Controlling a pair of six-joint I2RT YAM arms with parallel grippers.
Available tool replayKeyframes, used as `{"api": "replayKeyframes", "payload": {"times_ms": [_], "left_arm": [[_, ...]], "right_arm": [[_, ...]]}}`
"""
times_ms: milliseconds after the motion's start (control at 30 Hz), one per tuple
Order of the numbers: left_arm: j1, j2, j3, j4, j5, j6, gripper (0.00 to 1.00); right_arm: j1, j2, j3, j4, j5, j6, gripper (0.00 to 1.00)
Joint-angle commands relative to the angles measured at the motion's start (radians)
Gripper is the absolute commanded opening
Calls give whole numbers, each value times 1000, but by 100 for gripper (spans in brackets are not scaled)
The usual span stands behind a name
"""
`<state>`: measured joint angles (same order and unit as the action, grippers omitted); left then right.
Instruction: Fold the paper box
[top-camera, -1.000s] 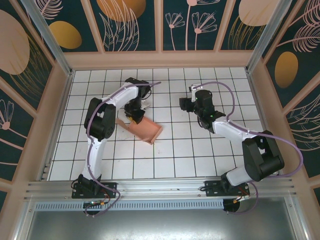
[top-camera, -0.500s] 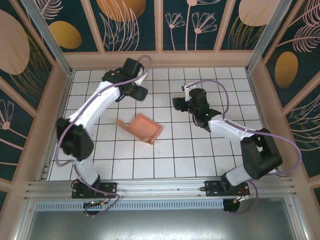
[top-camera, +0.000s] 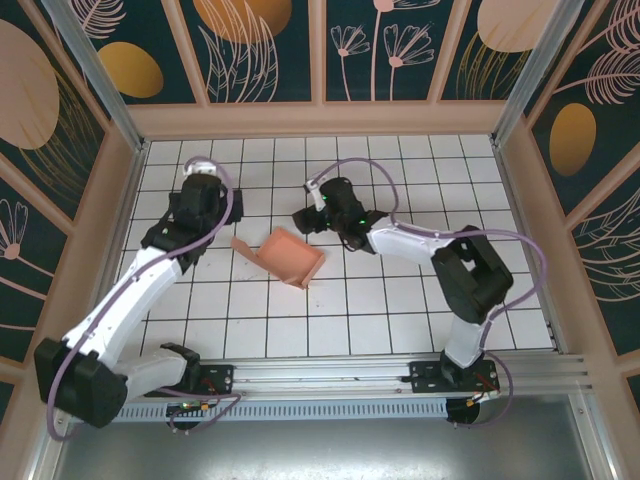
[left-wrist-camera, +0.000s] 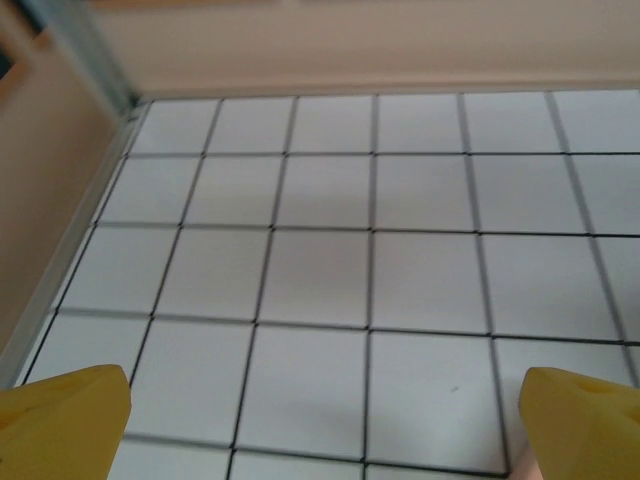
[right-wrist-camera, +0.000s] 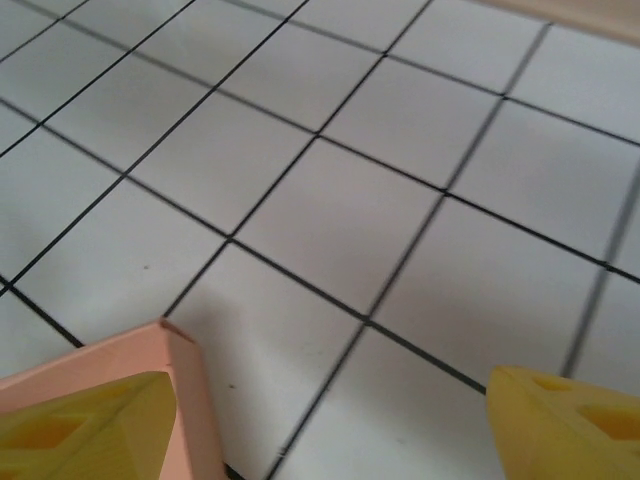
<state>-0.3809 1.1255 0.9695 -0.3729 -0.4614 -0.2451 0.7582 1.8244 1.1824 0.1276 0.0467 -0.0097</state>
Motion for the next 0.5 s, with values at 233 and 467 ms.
{"api": "replayKeyframes", "payload": {"times_ms": [233, 467], "left_arm": [[37, -223, -214, 55, -86, -154, 99], [37, -182, -235, 161, 62, -160, 99]], "right_arm": [[72, 254, 212, -135, 43, 10, 81], [14, 214, 146, -106, 135, 62, 80]]}}
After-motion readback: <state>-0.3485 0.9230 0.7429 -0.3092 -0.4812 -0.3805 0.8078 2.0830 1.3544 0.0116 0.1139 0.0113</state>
